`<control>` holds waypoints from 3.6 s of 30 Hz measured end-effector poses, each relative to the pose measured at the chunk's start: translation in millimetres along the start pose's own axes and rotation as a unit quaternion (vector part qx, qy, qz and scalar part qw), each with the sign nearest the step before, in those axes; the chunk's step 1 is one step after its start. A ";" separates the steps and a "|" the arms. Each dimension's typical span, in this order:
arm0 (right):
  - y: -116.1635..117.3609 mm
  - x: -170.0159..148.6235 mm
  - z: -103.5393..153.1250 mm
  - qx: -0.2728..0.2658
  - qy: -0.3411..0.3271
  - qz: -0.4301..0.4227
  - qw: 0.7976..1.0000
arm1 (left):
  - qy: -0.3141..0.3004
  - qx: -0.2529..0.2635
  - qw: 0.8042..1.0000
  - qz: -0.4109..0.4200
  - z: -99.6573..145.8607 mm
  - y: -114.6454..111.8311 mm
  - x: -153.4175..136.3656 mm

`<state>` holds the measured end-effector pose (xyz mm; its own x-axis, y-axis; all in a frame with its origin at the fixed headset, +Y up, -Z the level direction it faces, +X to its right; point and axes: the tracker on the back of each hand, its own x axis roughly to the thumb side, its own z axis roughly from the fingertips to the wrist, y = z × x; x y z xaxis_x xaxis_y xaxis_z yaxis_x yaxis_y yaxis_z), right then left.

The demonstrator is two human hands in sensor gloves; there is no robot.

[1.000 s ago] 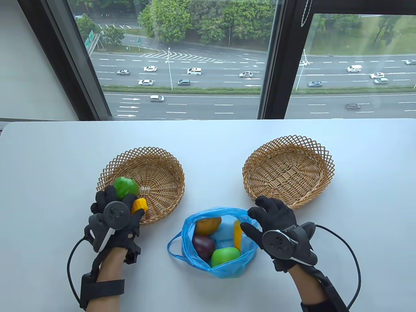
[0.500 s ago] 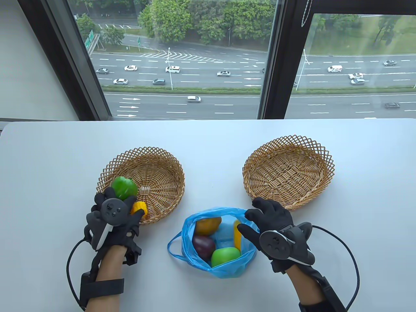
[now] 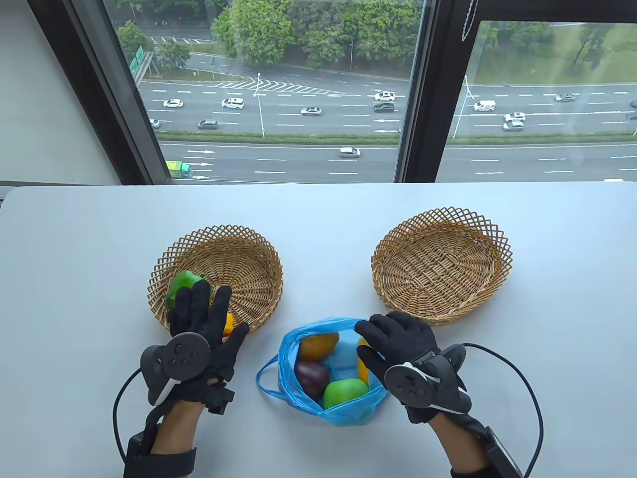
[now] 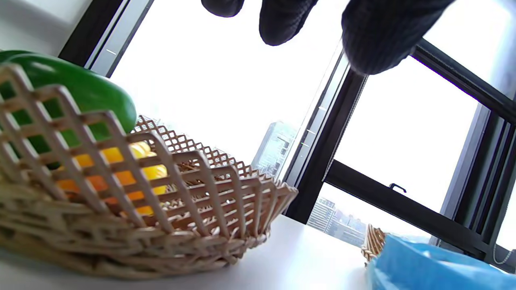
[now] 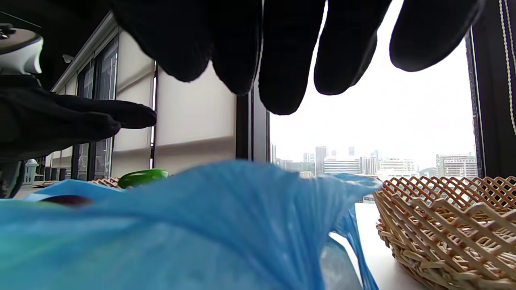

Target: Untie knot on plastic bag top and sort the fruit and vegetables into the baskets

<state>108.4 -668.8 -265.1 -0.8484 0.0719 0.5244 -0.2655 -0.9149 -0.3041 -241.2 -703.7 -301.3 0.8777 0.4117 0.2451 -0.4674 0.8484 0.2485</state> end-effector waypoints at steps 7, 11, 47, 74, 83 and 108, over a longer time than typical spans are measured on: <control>7.5 32.1 -6.0 0.101 -0.054 0.036 0.993 | -0.040 -0.021 0.999 0.002 1.7 -5.4 13.8; 17.0 36.4 -5.1 0.189 -0.067 0.037 0.979 | -0.041 -0.031 0.999 0.003 1.6 -7.3 13.8; 36.6 53.8 4.7 0.298 -0.114 0.067 0.945 | -0.038 -0.041 0.998 -0.002 1.9 -7.0 12.6; -87.2 -80.8 -61.5 0.069 0.079 0.061 0.993 | -0.029 -0.041 0.999 -0.006 0.8 -7.1 6.0; -19.5 -160.7 -51.7 0.134 0.140 0.047 0.980 | -0.035 -0.049 0.998 -0.009 0.6 -11.4 9.1; 45.0 -240.7 -24.5 0.122 0.250 0.070 0.958 | -0.027 -0.064 0.997 -0.019 -0.3 -14.4 7.6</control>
<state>289.4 -717.5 -424.5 -0.9973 0.0676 0.0272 -0.0703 -0.9907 -0.1161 -227.8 -712.7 -303.3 0.8859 0.3632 0.2885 -0.4137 0.9000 0.1373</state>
